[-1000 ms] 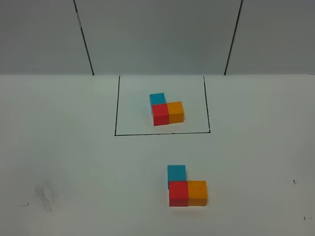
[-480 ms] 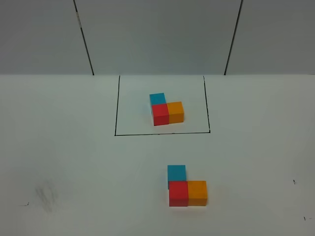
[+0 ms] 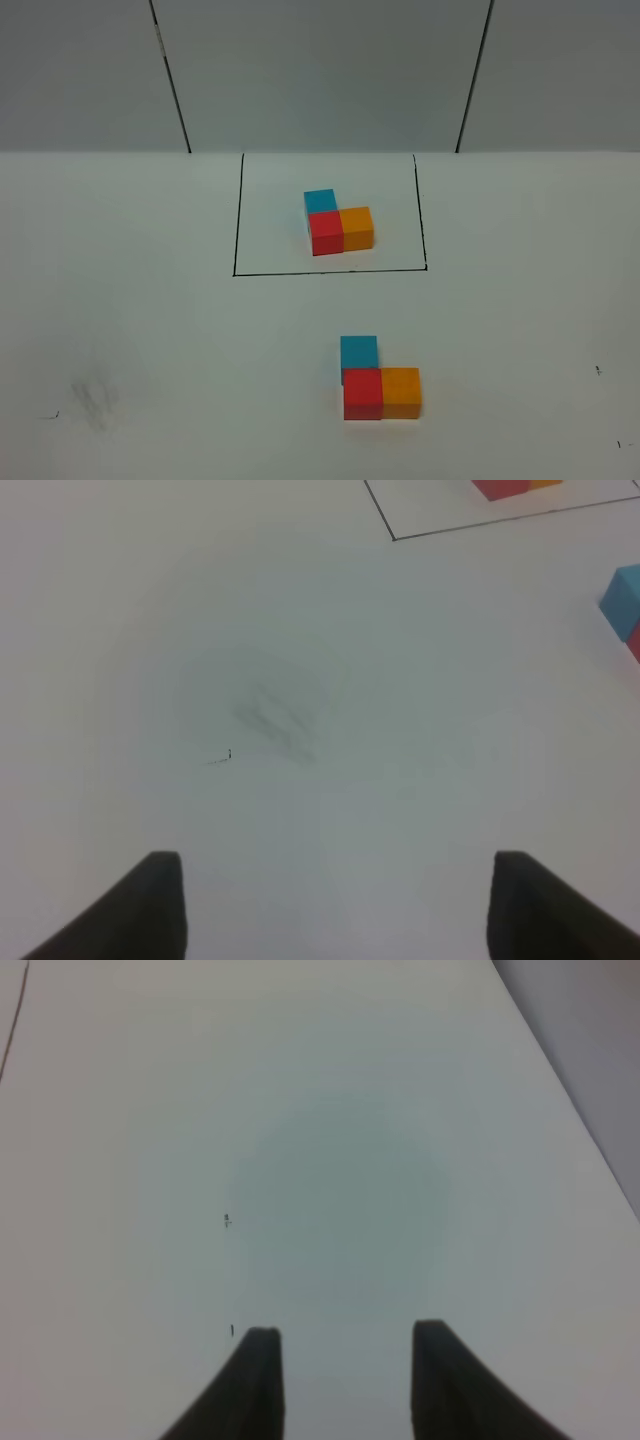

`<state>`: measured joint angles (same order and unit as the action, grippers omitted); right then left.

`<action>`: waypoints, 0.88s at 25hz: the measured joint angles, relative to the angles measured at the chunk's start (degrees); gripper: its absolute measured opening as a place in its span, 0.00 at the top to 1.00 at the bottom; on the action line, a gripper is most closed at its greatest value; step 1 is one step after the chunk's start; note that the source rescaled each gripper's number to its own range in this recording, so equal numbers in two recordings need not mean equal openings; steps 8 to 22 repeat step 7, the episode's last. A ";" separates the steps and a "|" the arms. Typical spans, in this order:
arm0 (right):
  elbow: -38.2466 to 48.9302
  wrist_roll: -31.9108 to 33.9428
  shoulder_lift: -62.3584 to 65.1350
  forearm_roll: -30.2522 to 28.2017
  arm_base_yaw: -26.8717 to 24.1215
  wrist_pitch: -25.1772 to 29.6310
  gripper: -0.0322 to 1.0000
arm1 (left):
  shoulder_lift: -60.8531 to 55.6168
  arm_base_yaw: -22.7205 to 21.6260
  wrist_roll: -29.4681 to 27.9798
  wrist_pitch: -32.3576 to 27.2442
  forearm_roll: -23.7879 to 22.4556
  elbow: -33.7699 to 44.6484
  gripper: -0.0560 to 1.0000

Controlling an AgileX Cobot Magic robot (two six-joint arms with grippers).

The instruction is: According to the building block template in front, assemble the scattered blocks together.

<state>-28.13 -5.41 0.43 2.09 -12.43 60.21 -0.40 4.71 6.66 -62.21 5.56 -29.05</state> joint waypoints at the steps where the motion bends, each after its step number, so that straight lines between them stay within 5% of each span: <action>1: 0.00 0.00 0.00 0.00 0.00 0.00 0.97 | 0.00 0.00 0.00 0.00 0.00 0.00 0.44; 22: 0.00 0.00 0.00 0.00 0.00 0.00 0.97 | 0.00 0.00 0.00 0.00 0.00 0.00 0.44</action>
